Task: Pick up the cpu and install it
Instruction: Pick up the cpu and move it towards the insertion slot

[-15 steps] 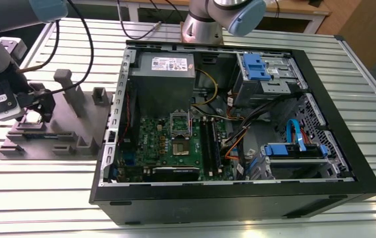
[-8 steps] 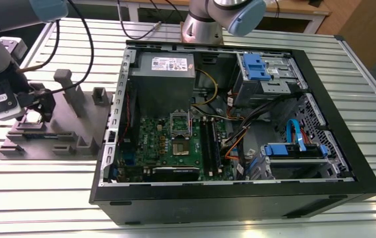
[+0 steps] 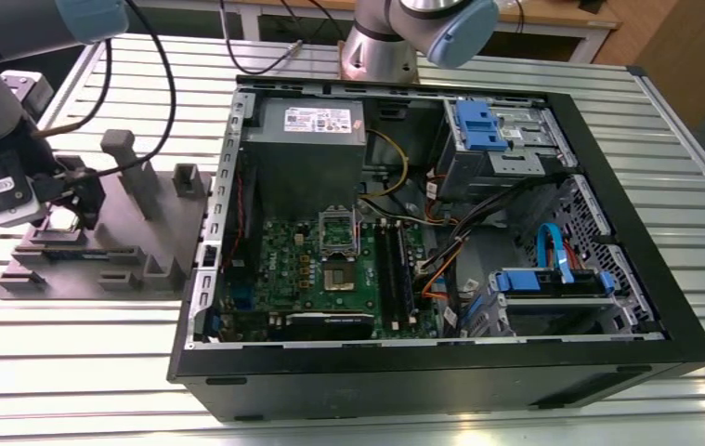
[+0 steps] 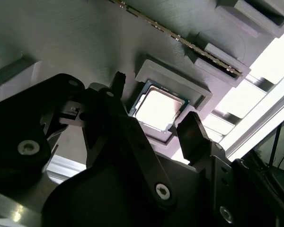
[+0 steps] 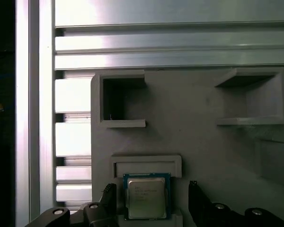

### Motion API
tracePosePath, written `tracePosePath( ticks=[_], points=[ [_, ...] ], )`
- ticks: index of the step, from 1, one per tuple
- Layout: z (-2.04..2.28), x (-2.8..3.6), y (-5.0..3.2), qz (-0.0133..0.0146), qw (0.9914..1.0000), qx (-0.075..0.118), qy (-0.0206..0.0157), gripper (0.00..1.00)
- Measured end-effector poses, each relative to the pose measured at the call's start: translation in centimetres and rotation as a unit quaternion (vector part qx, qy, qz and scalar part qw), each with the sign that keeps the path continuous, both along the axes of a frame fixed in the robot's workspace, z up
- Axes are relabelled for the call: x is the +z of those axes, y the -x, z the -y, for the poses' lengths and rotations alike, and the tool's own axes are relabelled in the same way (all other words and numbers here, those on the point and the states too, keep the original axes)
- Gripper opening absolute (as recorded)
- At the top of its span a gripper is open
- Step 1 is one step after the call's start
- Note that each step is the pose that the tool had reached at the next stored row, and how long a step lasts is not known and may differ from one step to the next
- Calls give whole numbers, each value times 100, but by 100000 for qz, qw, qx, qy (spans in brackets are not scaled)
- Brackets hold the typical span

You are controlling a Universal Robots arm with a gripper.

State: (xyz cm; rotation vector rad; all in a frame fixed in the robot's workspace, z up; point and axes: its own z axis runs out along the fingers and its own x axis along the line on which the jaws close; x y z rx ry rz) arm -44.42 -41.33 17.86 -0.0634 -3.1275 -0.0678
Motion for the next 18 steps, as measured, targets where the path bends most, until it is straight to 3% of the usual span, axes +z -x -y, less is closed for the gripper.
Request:
tracePosePath(
  ticks=[6,7,18],
  points=[
    [0,-5,0,-6,100000,-32,-4,69],
    [0,-4,0,5,100000,-32,-12,62],
    [-6,11,45,10,100000,-28,-6,62]
  ],
)
